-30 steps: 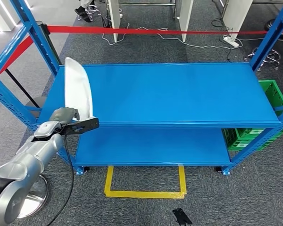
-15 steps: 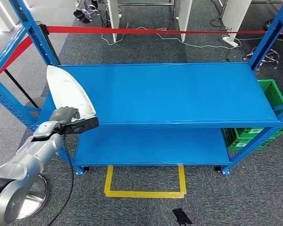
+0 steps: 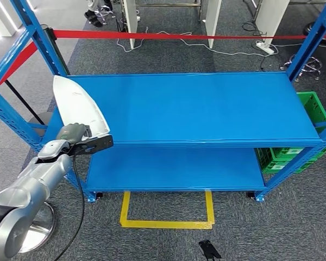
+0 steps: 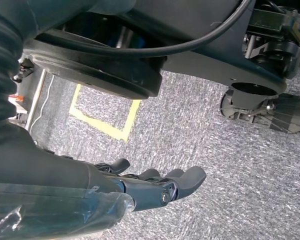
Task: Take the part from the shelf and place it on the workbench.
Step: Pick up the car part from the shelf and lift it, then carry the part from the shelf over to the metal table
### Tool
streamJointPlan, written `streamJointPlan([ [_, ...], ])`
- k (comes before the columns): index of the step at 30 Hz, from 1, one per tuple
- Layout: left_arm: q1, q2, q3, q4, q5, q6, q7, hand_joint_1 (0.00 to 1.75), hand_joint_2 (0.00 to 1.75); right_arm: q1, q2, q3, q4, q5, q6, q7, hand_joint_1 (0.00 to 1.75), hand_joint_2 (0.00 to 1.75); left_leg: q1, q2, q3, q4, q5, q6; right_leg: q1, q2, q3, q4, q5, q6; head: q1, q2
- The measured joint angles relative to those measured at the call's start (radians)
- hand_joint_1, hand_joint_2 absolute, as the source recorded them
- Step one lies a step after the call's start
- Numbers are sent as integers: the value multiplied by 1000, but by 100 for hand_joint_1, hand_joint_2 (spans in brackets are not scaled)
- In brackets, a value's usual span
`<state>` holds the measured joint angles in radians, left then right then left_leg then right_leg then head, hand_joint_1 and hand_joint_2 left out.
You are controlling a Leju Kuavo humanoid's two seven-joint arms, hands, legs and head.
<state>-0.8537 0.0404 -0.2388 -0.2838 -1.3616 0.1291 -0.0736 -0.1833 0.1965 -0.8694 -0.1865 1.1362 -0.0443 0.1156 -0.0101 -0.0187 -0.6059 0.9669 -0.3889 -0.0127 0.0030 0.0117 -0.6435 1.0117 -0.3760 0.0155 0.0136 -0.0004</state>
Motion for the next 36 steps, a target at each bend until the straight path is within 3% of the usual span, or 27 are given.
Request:
streamJointPlan([
  [14, -25, -7, -2, -1, -22, 115, -77, 175, 175, 0, 0, -2, 0, 4, 0, -4, 0, 175, 0, 0, -1, 0, 0, 0, 0, 1, -1, 0, 0, 0, 0, 0],
  [21, -66, -33, -18, -13, -46, 187, -126, 175, 175, -1, 0, -12, 0, 5, -1, -11, 0, 175, 0, 0, -1, 0, 0, 0, 0, 0, -2, 0, 0, 0, 0, 0],
  [36, -105, -88, -76, -45, -51, 210, -150, 175, 175, 0, 0, -31, 0, 3, -6, -14, 0, 175, 0, 0, -2, 1, 0, 0, -1, 1, -2, 0, 0, 0, 0, 0],
])
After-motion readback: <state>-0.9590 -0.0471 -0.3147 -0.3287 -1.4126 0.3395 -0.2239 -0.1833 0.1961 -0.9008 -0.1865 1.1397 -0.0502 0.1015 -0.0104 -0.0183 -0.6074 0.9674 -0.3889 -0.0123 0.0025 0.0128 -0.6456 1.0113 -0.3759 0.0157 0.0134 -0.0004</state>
